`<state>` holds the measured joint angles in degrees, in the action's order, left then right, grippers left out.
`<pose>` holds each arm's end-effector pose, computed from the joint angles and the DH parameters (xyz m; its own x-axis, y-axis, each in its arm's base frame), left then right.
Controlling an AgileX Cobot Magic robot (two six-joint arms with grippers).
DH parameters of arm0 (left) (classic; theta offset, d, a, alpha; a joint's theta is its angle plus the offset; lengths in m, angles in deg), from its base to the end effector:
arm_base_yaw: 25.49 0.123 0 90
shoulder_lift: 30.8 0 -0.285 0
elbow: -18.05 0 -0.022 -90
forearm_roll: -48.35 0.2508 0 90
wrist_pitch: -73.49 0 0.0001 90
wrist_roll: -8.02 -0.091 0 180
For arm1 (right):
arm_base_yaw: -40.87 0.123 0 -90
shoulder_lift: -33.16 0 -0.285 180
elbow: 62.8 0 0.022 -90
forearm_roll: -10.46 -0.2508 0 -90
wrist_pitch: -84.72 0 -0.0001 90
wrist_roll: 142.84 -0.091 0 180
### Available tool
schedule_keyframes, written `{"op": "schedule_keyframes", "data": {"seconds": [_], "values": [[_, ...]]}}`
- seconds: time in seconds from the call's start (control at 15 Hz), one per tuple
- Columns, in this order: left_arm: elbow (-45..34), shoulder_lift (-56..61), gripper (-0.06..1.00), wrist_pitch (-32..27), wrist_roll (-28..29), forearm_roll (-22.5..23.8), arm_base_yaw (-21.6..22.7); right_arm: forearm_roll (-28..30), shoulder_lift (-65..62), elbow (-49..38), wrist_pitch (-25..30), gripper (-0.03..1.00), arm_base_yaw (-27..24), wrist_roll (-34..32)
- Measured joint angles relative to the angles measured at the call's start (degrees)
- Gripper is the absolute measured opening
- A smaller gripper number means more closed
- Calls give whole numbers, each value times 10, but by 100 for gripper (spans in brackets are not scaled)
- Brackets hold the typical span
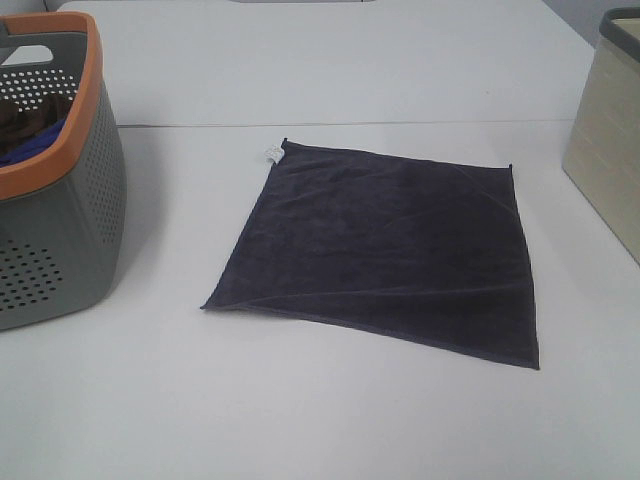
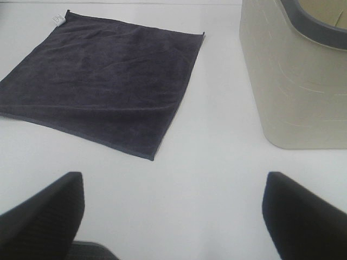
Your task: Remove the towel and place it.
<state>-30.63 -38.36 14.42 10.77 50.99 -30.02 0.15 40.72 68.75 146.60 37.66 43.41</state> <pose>-0.0038 0.0039 0.2792 -0.4267 0.0094 -0.9044 0.0329 0.9994 -0.0051 -0.0064 0.0148 0.2774 -0.4589 0.0024 -0.8885 -0.0953 0.9941 0.0520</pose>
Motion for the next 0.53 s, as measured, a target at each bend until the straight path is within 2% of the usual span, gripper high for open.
{"op": "schedule_keyframes", "data": {"seconds": [0.27,0.53], "values": [[0,1,79,0,-9,-5,0,-2,0,0,-2,80,0,2],[0,1,79,0,-9,-5,11,11,0,0,-5,84,0,-14]]}}
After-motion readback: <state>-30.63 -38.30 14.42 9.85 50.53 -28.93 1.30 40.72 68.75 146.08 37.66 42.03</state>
